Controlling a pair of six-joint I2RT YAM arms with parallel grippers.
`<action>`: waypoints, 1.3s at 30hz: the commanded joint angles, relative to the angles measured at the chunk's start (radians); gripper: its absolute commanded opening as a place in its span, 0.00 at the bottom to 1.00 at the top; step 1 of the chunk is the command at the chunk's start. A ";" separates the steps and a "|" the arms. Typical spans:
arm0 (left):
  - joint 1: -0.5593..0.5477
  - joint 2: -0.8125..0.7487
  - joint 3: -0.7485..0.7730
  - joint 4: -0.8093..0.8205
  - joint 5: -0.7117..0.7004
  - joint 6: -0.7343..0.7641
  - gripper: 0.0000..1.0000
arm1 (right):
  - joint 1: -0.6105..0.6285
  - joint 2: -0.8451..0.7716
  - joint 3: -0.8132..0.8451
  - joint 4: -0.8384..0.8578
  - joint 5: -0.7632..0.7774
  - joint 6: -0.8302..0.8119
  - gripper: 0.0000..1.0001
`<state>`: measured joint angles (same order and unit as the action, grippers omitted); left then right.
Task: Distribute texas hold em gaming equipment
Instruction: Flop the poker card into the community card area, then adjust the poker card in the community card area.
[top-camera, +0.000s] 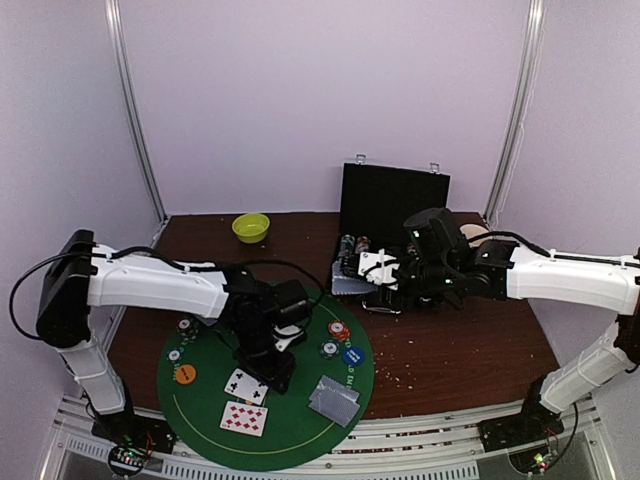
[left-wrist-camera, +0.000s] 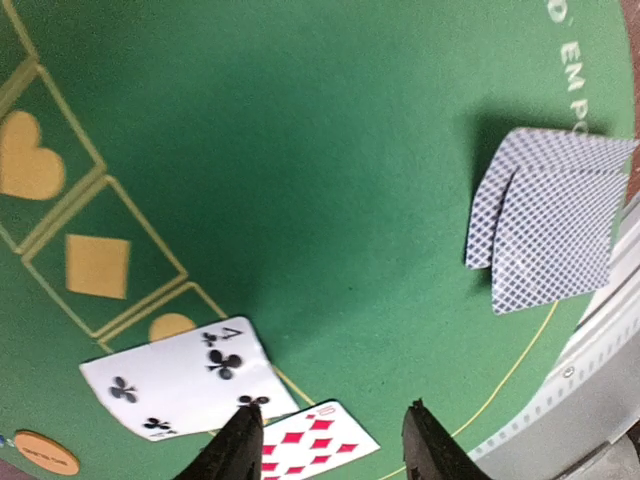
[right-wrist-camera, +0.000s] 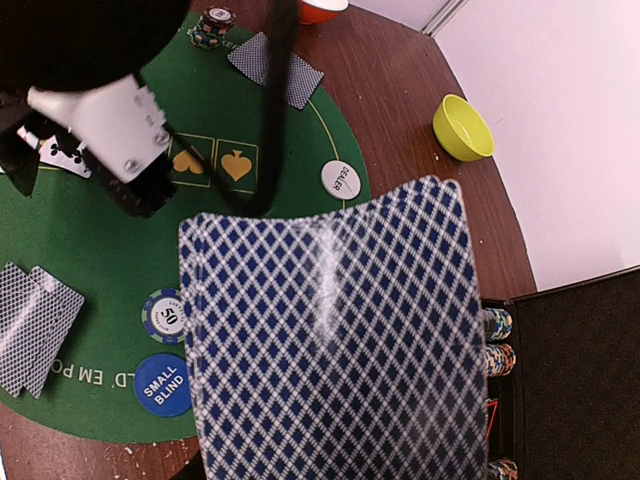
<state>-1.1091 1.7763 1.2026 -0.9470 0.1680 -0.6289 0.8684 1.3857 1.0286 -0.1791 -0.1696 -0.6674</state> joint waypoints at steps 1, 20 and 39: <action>0.136 -0.120 -0.048 0.029 -0.027 0.044 0.49 | -0.003 -0.010 0.009 0.001 -0.018 0.002 0.48; 0.328 -0.159 -0.344 0.287 -0.056 0.025 0.15 | -0.003 -0.017 -0.005 0.002 -0.007 0.002 0.48; 0.285 -0.276 -0.440 0.260 0.027 -0.051 0.14 | -0.002 -0.013 0.002 0.004 -0.007 -0.003 0.48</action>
<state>-0.8124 1.5181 0.7822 -0.6544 0.1616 -0.6590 0.8684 1.3857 1.0286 -0.1787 -0.1696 -0.6678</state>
